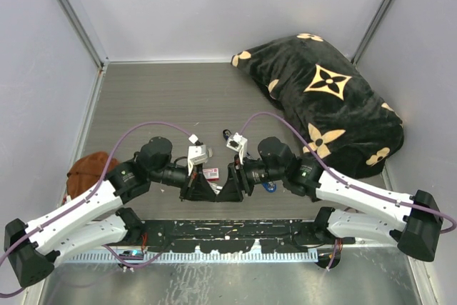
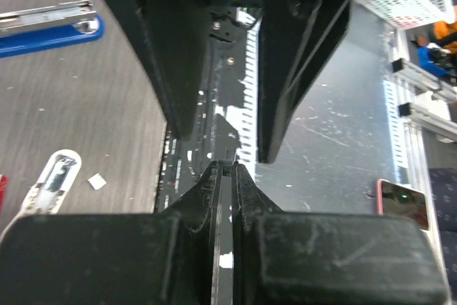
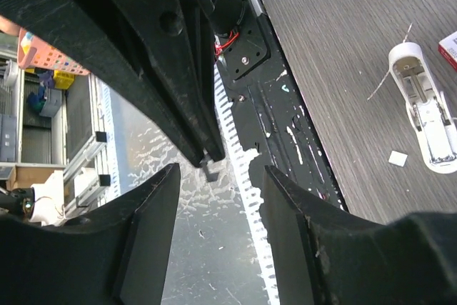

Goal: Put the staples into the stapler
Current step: Pick up the staple from the staple box.

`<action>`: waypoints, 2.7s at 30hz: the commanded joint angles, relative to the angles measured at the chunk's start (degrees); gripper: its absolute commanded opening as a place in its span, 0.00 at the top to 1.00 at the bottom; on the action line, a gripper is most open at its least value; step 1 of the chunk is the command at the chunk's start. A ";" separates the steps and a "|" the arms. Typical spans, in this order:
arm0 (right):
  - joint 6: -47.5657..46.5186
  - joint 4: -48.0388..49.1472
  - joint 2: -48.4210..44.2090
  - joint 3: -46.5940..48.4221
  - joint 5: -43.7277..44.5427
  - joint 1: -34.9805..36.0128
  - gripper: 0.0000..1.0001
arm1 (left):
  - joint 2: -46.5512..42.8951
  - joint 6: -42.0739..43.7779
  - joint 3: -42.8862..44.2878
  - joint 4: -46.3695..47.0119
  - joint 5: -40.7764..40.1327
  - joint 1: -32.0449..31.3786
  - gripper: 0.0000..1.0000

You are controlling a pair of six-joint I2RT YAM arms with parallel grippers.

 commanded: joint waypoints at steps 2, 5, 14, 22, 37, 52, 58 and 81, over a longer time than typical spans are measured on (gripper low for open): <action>-0.85 6.94 1.59 0.78 -2.65 0.57 0.48 | 0.42 -2.53 1.42 2.98 8.22 0.67 1.00; -0.65 6.85 2.09 0.77 -4.56 0.55 0.55 | 0.37 -1.97 1.87 1.81 8.46 0.81 1.00; 1.17 7.48 1.79 -0.26 -9.65 0.57 0.60 | 0.48 -1.61 2.39 0.63 8.73 1.48 1.00; 2.07 8.82 1.23 -1.20 -9.52 0.54 0.66 | 0.93 -1.30 3.13 -0.04 9.46 1.45 1.00; 3.28 11.35 2.77 -1.54 -11.37 0.62 0.71 | 0.92 -0.76 3.57 -1.12 9.87 1.48 1.00; 3.62 12.00 3.61 -1.22 -11.63 0.93 0.84 | 1.02 -0.11 3.65 -1.97 10.31 1.46 1.00; 4.15 12.56 2.45 -1.77 -10.70 0.88 0.94 | 0.64 -0.26 3.41 -1.63 9.00 1.42 0.94; 15.00 -0.47 -3.85 -10.64 25.68 5.44 0.97 | -10.92 -41.13 -8.61 -3.97 -40.24 3.25 0.38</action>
